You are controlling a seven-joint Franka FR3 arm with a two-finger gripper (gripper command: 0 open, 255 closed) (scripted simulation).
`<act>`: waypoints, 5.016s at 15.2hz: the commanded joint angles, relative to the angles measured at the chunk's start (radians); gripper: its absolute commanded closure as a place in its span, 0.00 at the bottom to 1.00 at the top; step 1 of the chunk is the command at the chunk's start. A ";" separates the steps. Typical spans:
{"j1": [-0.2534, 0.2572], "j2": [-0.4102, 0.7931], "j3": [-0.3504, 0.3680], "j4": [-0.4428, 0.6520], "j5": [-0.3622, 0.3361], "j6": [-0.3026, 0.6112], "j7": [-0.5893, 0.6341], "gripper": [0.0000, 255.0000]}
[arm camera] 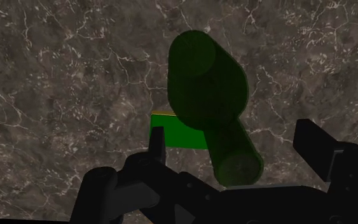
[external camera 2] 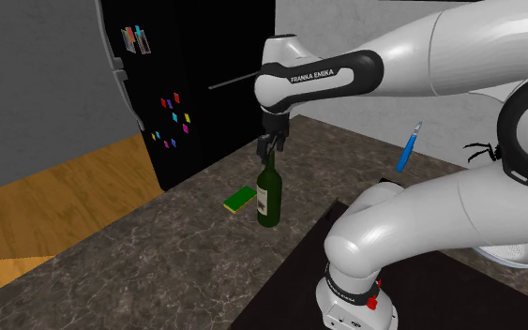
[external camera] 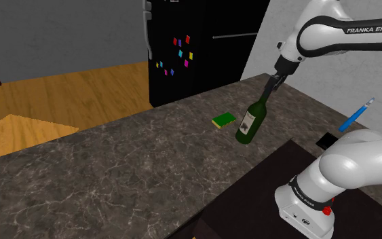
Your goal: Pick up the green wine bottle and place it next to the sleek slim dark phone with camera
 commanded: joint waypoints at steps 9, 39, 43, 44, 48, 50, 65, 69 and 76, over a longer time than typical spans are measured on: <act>0.001 0.005 0.000 -0.015 0.000 0.020 0.002 1.00; 0.011 -0.005 0.024 0.261 0.021 -0.266 0.001 1.00; 0.013 0.005 0.027 0.321 0.024 -0.316 0.000 1.00; 0.014 0.008 0.028 0.337 0.025 -0.329 0.000 1.00; 0.016 0.021 0.031 0.401 0.028 -0.379 -0.001 1.00; 0.017 0.029 0.032 0.433 0.030 -0.404 -0.001 1.00; 0.025 0.113 0.037 0.705 0.041 -0.592 -0.007 1.00; 0.027 0.143 0.038 0.787 0.044 -0.643 -0.009 1.00; 0.030 0.204 0.036 0.942 0.050 -0.737 -0.014 1.00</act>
